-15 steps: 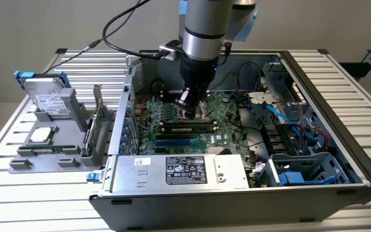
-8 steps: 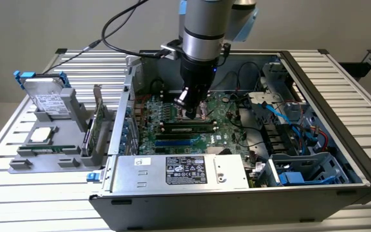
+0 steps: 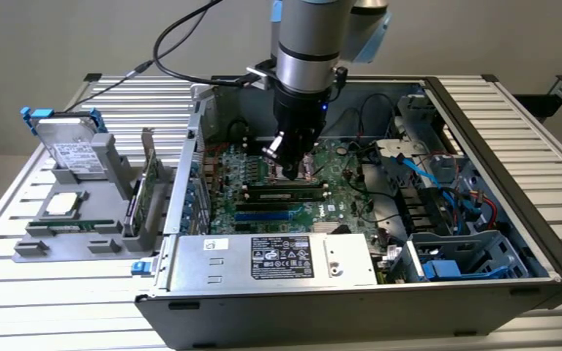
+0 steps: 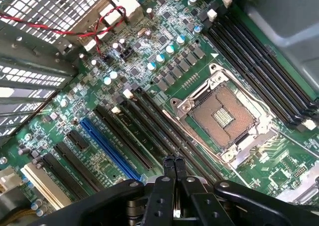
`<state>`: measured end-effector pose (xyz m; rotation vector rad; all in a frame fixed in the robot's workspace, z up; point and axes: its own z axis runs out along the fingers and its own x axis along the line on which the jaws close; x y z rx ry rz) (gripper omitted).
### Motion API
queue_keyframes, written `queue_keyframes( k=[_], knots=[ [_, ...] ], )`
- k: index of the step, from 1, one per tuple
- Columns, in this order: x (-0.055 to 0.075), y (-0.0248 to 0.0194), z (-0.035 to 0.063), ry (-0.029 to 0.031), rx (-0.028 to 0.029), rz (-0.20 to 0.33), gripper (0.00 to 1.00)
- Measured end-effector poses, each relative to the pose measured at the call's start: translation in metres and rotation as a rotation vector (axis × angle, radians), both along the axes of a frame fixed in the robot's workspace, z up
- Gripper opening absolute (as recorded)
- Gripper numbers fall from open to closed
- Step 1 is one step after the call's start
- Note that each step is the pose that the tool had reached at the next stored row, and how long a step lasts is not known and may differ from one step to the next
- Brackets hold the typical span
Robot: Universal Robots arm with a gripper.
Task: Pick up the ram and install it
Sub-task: 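Press down the ram until it locks into place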
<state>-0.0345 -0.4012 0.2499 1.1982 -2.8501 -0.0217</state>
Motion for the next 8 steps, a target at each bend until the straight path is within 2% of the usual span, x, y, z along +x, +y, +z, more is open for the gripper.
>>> queue_keyframes(
  k=[4, 8],
  knots=[
    [0.0, 0.0, -0.0007, -0.0047, 0.0013, -0.045, 0.1],
    [0.0, 0.0, -0.0021, -0.0061, 0.0016, -0.101, 0.1]
  ],
)
